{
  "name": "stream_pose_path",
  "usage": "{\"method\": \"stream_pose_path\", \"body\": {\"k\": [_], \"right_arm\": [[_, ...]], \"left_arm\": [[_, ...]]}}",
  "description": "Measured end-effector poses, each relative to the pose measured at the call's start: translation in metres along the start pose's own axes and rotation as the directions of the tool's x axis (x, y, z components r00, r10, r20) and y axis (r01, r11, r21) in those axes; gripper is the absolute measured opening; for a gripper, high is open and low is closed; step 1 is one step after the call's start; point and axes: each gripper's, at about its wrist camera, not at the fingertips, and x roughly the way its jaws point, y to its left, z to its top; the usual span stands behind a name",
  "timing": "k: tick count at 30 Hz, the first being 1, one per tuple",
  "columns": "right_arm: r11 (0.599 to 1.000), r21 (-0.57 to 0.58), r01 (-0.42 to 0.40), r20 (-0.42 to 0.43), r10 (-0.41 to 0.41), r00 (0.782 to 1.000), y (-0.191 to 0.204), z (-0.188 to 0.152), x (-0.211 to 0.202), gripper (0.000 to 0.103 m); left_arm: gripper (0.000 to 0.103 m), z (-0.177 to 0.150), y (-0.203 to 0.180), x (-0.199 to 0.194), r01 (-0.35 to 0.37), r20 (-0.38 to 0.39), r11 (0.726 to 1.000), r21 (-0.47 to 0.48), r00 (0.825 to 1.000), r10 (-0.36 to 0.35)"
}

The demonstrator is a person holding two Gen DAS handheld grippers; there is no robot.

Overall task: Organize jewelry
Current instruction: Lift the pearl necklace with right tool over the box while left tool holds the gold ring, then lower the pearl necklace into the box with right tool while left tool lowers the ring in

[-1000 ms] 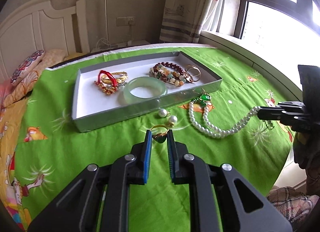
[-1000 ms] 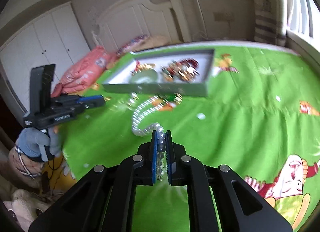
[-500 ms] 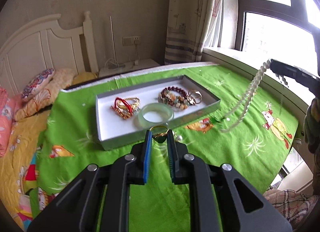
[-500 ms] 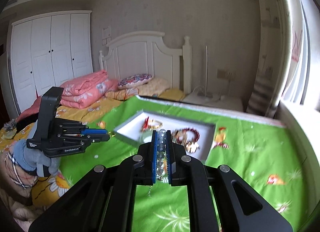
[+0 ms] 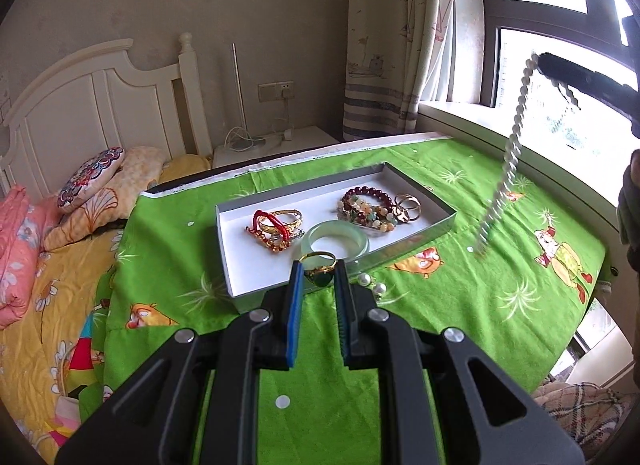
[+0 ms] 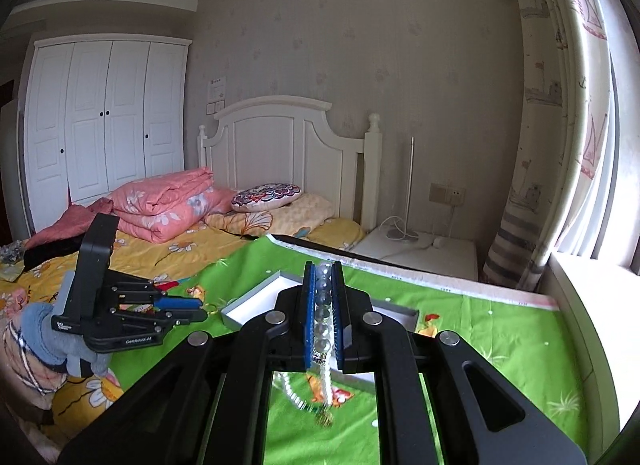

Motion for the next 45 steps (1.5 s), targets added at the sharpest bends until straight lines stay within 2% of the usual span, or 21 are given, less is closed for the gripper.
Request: {"method": "stream_pose_path", "body": {"k": [6, 13, 21, 30, 39, 45], "right_arm": [[0.999, -0.027, 0.019, 0.011, -0.019, 1.000, -0.003, 0.023, 0.019, 0.008], [0.998, -0.049, 0.026, -0.014, -0.026, 1.000, -0.001, 0.036, 0.051, 0.008], [0.998, -0.064, 0.024, -0.037, -0.026, 0.999, 0.003, 0.051, 0.094, 0.008], [0.998, -0.070, -0.001, -0.092, -0.005, 0.996, 0.018, 0.065, 0.159, 0.008], [1.000, -0.025, -0.015, -0.111, 0.012, 0.994, 0.018, 0.075, 0.197, 0.008], [0.998, -0.056, -0.022, -0.137, 0.014, 0.991, 0.029, 0.082, 0.219, 0.008]], "left_arm": [[0.015, 0.004, 0.005, 0.008, -0.005, -0.011, 1.000, 0.000, 1.000, 0.005], [0.015, 0.006, 0.016, 0.018, -0.009, -0.027, 1.000, -0.015, 1.000, 0.008], [0.015, 0.016, 0.026, 0.036, -0.022, -0.044, 1.000, -0.019, 0.999, 0.021], [0.015, 0.026, 0.048, 0.065, -0.015, -0.077, 0.997, -0.074, 0.997, 0.010], [0.015, 0.023, 0.055, 0.086, -0.016, -0.112, 0.996, -0.085, 0.994, 0.006], [0.015, 0.018, 0.058, 0.102, -0.011, -0.134, 0.994, -0.105, 0.991, -0.003]]}}
